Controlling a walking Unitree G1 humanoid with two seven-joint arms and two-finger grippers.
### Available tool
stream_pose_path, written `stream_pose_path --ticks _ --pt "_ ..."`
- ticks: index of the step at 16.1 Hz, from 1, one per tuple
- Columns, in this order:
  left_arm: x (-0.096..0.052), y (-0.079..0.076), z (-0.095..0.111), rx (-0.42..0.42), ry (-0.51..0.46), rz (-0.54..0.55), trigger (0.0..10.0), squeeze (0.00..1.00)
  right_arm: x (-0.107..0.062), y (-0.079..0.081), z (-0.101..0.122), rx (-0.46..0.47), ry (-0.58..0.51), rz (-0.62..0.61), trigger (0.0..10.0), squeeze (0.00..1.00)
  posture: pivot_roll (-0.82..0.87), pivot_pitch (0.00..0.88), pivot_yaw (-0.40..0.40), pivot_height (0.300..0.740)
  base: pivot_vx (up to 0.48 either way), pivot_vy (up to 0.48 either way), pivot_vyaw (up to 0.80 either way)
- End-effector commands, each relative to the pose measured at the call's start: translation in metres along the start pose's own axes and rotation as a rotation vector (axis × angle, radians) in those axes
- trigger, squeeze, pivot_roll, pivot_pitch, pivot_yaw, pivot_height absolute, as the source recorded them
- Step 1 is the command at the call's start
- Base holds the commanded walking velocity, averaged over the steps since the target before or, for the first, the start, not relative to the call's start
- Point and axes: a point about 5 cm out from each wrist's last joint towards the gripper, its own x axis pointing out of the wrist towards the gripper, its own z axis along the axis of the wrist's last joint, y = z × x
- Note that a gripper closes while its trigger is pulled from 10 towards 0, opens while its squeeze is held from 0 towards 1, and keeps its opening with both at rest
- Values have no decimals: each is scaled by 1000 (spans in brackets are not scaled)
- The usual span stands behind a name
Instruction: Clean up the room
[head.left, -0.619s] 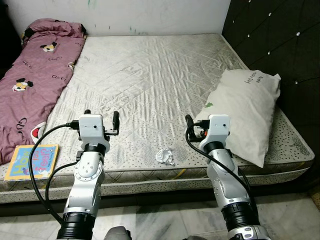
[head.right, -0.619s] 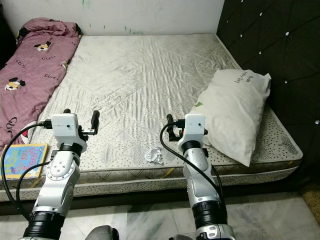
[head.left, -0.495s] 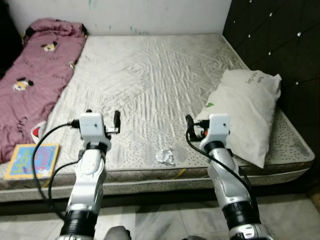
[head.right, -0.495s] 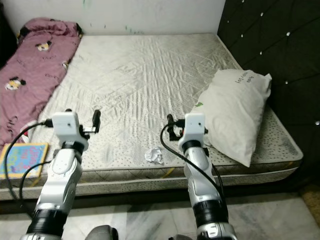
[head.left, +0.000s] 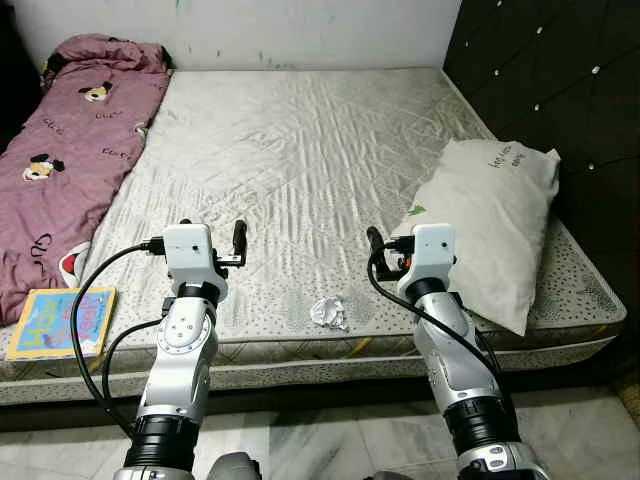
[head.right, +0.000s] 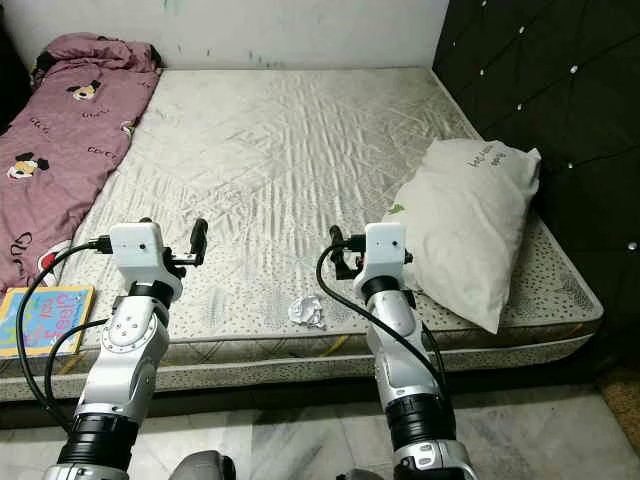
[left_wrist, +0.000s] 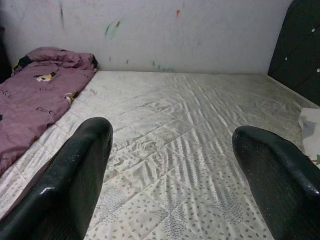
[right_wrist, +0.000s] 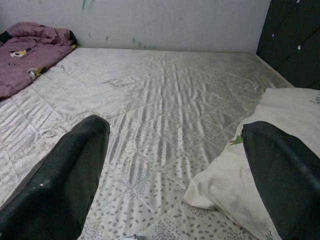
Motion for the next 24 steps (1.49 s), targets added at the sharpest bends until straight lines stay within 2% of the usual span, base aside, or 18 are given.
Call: stream_pose_path --ticks 1,5,7,9,11,13,14,16,17,18,20,24 --pt "1 1 -1 -4 13 4 10000 0 2 0 2 -2 -6 3 10000 0 30 0 -25 740 0 0 0" --pt "1 2 -2 -8 20 6 10000 0 1 0 2 5 -4 6 10000 0 32 0 -25 740 0 0 0" --pt "1 2 -3 -9 22 4 10000 0 1 0 0 8 4 3 10000 0 32 0 -25 740 0 0 -800" --pt "1 1 -2 -11 13 -8 10000 0 1 1 1 2 -3 10 10000 0 33 0 -25 740 0 0 0" --pt "0 6 0 -37 -9 28 10000 0 1 1 4 0 -15 12 10000 0 35 0 -25 740 0 0 0" --pt "-2 7 5 25 -35 7 10000 0 0 5 14 2 -55 28 10000 0 35 0 -25 740 0 0 0" --pt "-5 9 11 85 -68 -4 10000 0 -2 7 19 8 -70 31 10000 0 40 0 -20 740 0 0 0" --pt "-12 7 23 100 -119 0 10000 0 -5 5 24 15 -89 29 10000 0 51 0 -13 740 0 0 0" --pt "-25 12 22 104 -95 27 10000 0 -11 -2 26 11 -101 16 10000 0 56 1 -13 740 0 0 0" --pt "-30 18 17 124 -59 75 10000 0 -15 -5 27 7 -104 13 10000 0 64 20 -17 740 0 0 0" --pt "-36 29 9 38 -6 72 10000 0 -26 -10 24 -24 -94 17 10000 0 61 27 -18 740 0 0 0" --pt "-47 27 12 49 6 43 10000 0 -36 -14 23 -27 -73 20 10000 0 53 32 -14 740 0 0 0"
